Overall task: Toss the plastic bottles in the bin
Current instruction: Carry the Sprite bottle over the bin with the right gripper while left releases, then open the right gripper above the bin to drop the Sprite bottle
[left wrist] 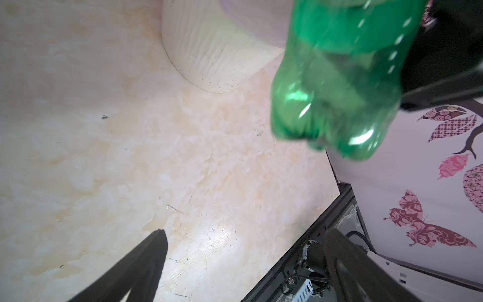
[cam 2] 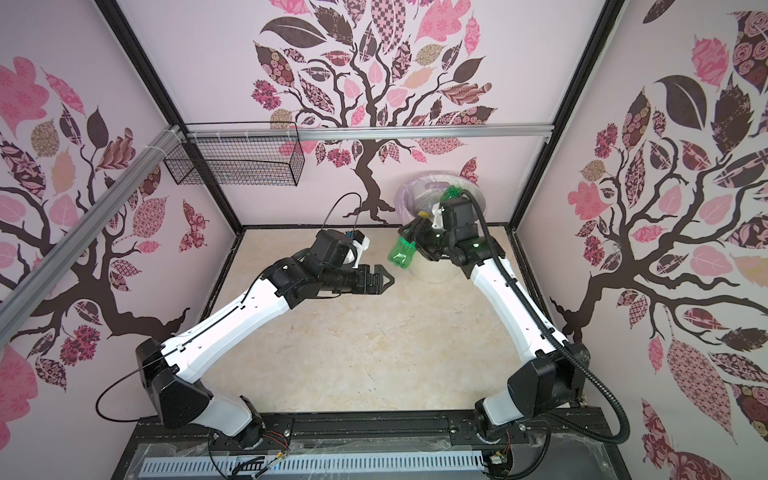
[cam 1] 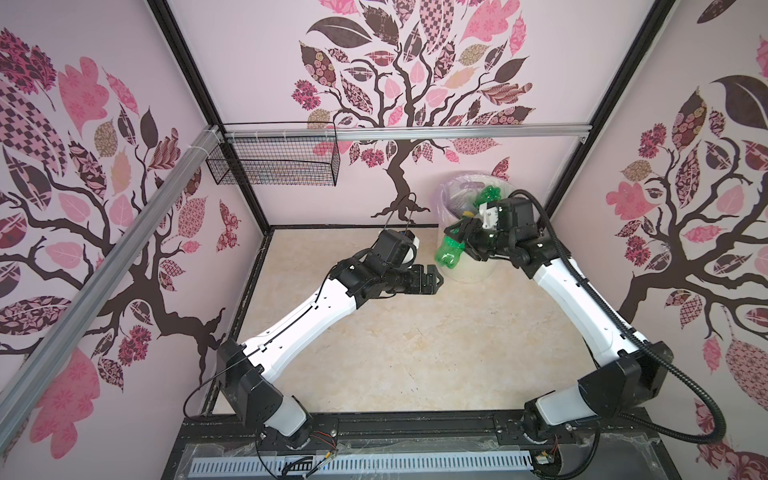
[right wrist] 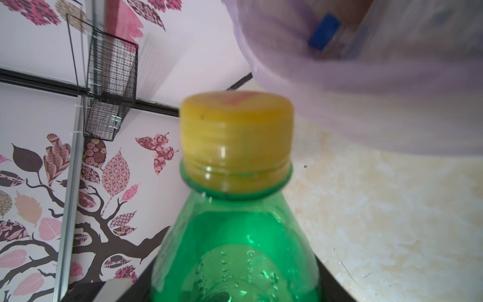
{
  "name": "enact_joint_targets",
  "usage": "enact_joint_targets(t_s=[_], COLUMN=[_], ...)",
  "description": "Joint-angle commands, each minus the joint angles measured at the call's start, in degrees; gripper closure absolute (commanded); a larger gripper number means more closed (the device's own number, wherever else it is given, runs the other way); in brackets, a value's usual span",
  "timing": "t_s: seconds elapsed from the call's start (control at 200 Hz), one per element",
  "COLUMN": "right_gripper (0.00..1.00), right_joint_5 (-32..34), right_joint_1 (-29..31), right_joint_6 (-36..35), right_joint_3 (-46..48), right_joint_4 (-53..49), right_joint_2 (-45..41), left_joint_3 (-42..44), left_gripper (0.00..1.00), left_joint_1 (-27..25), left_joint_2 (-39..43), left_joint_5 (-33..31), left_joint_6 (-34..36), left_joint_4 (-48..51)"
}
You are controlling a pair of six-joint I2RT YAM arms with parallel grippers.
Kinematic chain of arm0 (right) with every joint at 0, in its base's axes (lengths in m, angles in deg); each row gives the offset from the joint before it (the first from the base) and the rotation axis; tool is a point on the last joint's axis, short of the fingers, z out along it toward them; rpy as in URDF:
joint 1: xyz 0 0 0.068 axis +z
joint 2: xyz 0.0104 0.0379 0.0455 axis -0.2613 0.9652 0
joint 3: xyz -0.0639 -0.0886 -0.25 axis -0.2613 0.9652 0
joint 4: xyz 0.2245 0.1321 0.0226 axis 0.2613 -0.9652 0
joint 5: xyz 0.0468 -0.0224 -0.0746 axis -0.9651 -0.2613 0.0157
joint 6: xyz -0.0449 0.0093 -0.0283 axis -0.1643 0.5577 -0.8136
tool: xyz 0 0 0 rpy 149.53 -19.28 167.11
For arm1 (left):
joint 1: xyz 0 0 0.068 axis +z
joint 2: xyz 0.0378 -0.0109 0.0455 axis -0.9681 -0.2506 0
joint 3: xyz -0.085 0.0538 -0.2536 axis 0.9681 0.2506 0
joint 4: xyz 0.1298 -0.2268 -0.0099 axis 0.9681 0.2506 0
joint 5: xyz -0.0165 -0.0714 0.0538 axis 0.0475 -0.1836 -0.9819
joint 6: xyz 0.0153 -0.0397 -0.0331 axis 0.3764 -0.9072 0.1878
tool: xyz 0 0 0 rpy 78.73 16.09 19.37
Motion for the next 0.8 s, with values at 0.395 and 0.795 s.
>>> enact_joint_targets(t_s=[0.395, 0.795], right_gripper=[0.47, 0.41], right_joint_5=[8.10, 9.33], right_joint_1=[-9.26, -11.39], right_joint_6=[-10.90, -7.42], right_joint_3=[-52.83, -47.63], right_joint_4=[-13.16, -3.70], right_joint_2=[21.90, 25.93], left_joint_3=[-22.29, -16.79], left_gripper=[0.03, 0.03], left_joint_1=[-0.82, -0.97], left_joint_2=[-1.47, 1.42], left_joint_5=[-12.96, -15.72], left_joint_6=[2.75, 5.94], left_joint_4=[10.81, 10.90])
